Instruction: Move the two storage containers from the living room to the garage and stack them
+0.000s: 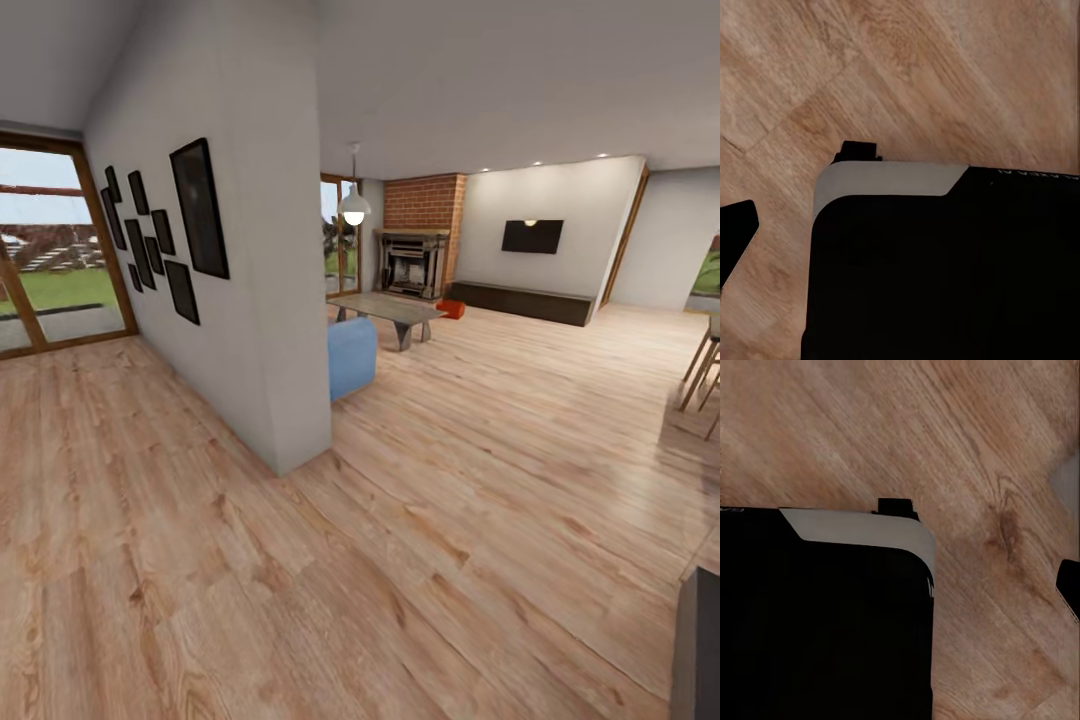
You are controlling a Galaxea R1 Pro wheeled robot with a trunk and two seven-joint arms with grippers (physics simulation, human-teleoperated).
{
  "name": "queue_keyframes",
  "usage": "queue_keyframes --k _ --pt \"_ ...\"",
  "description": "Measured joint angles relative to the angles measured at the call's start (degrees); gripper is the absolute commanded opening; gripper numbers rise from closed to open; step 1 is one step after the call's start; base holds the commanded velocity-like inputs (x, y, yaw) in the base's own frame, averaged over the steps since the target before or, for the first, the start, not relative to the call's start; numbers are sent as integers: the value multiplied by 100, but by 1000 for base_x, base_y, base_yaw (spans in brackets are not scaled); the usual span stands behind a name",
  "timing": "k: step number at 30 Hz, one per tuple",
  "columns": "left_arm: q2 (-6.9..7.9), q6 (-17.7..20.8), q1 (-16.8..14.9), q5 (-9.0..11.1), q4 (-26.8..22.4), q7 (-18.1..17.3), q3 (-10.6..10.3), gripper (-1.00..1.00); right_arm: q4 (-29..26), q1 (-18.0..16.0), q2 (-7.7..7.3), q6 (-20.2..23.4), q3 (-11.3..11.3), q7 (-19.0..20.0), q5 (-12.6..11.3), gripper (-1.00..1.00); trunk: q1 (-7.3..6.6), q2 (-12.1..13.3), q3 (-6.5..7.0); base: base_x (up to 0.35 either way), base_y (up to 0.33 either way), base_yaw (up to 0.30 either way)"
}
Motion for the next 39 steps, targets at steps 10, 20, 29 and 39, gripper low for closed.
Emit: queue_keyframes --k 10,20,29,39 --pt "0 -1 2 0 -1 0 0 100 -1 0 0 -10 3 0 -9 100 0 0 0 322 0 0" --pt "0 -4 2 0 -2 0 0 100 -4 0 0 -18 3 0 -13 100 0 0 0 322 0 0" --pt "0 -8 0 0 0 0 0 100 -8 1 0 -22 9 1 -2 100 0 0 0 322 0 -188" --pt "0 -1 2 0 0 0 0 100 -8 1 7 -22 9 1 8 100 0 0 0 322 0 -240"
